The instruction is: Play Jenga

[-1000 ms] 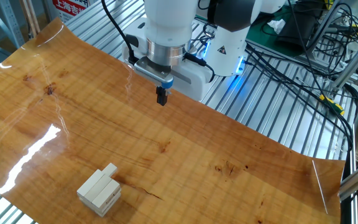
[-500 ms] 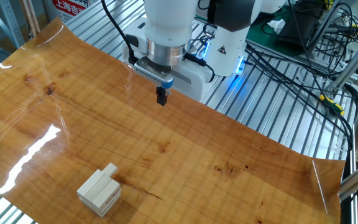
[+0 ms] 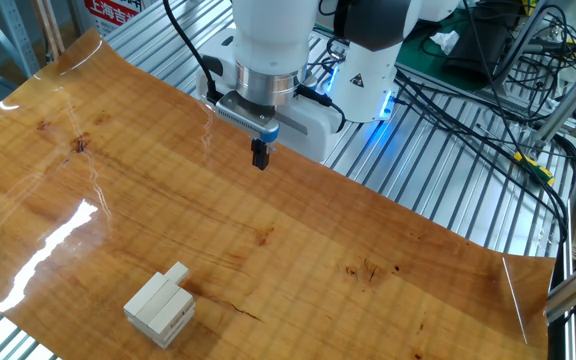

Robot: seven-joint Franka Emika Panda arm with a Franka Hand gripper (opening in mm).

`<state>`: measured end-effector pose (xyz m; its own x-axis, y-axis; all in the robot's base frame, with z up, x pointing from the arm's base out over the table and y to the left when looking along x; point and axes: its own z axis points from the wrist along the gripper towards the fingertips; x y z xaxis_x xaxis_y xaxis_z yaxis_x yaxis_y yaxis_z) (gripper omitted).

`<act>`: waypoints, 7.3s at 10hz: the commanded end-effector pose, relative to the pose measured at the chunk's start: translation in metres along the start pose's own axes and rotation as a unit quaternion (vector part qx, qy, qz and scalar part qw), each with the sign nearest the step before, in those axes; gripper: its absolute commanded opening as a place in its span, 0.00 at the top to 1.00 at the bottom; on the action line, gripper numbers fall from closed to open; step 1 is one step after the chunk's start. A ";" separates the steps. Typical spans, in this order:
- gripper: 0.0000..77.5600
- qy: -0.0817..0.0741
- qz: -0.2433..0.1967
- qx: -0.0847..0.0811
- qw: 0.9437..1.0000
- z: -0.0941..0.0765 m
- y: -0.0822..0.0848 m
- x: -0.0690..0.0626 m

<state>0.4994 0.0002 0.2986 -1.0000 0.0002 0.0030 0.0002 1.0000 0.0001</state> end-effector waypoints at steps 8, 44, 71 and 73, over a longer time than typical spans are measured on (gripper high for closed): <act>1.00 0.006 -0.093 0.053 0.994 0.005 0.001 -0.001; 1.00 0.006 -0.088 0.053 0.995 0.010 0.001 -0.001; 1.00 0.020 -0.006 -0.007 1.000 0.094 -0.011 -0.035; 1.00 0.028 -0.015 -0.009 0.999 0.094 -0.011 -0.035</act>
<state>0.5322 -0.0096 0.2026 -0.9988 -0.0155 0.0455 -0.0156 0.9999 -0.0027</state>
